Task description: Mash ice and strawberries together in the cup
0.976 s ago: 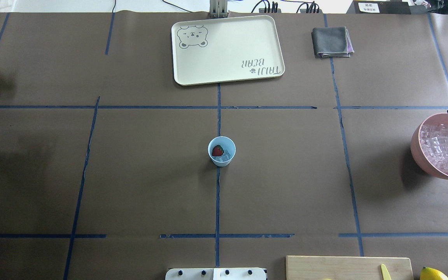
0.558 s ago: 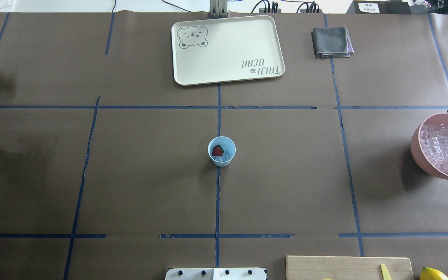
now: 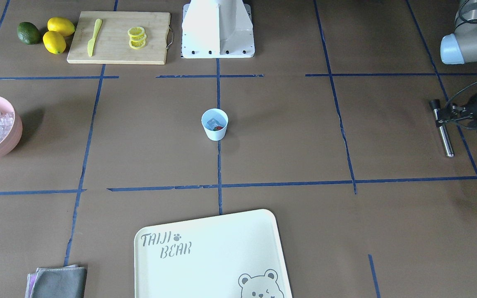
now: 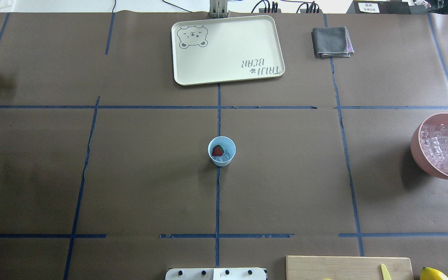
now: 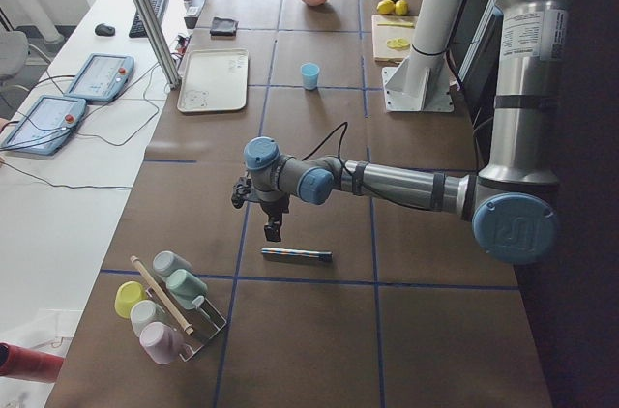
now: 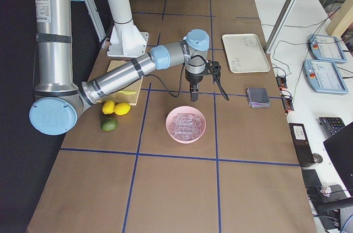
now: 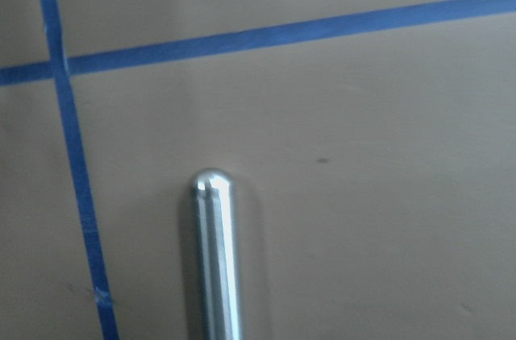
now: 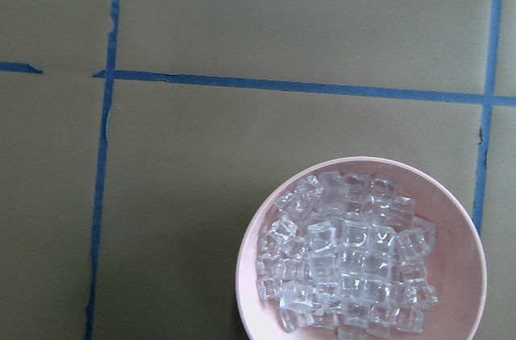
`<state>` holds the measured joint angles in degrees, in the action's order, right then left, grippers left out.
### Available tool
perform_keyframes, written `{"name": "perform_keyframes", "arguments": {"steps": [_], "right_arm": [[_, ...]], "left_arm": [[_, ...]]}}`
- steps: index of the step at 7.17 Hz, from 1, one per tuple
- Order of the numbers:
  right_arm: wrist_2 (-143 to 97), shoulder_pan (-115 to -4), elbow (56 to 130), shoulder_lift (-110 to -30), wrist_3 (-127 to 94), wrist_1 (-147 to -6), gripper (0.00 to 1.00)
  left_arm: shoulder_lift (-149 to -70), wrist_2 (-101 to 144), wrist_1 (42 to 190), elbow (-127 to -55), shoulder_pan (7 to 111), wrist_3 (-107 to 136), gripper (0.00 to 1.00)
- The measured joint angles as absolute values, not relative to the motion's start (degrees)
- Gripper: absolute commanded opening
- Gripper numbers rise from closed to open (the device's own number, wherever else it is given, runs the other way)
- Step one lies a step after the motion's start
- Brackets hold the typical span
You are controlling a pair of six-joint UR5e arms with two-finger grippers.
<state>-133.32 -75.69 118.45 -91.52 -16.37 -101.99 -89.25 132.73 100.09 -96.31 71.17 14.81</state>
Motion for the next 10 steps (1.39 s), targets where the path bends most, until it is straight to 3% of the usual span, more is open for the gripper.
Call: {"name": "perform_keyframes", "arguments": {"steps": [5,10], "right_arm": [[-133.2,-86.2,106.2,-93.0,5.7,-101.7,1.00],[-134.0,-88.3,99.6,-95.5,10.0,-101.4,1.00]], "left_arm": [[-89.4,137.8,84.4,-96.4,92.4,-10.3,1.00],[-89.9,134.7,77.2,-96.7,93.6,-8.4,1.00]]}}
